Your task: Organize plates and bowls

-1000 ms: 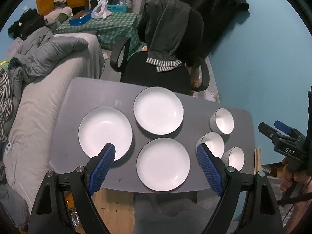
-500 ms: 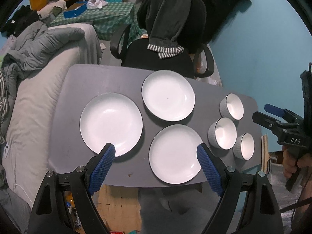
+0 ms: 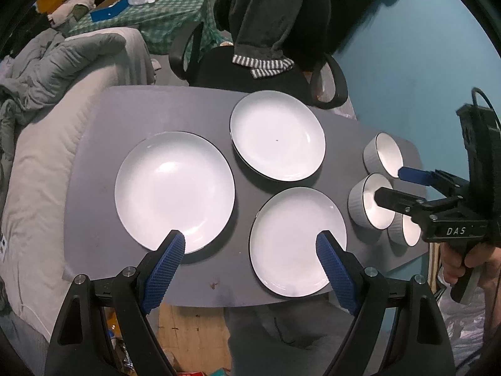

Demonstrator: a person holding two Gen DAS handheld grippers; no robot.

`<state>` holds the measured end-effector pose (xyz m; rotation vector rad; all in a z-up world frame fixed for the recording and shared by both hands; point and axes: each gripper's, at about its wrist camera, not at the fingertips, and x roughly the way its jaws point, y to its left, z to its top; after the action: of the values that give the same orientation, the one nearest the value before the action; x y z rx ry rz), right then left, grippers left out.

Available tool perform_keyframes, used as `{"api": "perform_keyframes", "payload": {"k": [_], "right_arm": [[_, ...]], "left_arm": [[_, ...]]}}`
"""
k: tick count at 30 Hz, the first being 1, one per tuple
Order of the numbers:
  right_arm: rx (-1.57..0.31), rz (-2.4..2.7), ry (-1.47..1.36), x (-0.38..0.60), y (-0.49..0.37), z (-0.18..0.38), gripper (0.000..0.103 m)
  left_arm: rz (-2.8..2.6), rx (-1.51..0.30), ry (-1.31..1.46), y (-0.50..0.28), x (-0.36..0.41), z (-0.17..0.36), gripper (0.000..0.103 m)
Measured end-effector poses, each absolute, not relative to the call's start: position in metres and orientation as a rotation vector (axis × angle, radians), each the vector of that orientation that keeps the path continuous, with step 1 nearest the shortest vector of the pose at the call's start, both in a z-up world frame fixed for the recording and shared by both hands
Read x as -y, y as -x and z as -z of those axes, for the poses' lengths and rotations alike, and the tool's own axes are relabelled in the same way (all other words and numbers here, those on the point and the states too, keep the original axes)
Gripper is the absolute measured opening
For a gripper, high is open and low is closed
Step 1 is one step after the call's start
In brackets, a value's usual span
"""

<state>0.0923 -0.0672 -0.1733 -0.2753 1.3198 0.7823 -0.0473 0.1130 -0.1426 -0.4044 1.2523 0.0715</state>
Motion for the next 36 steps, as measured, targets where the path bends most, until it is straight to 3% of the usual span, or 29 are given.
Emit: {"api": "perform_keyframes", "payload": {"k": [24, 36], "right_arm": [[-1.699, -0.795, 0.228, 0.049, -0.121, 0.286, 0.101], [-1.686, -0.822, 0.216, 0.054, -0.120, 0.288, 0.101]], "left_arm": [[-0.006, -1.421, 0.454, 0.032, -0.104, 0.240, 0.087], [-0.027, -1.460, 0.526, 0.046, -0.104, 0.266, 0.087]]}}
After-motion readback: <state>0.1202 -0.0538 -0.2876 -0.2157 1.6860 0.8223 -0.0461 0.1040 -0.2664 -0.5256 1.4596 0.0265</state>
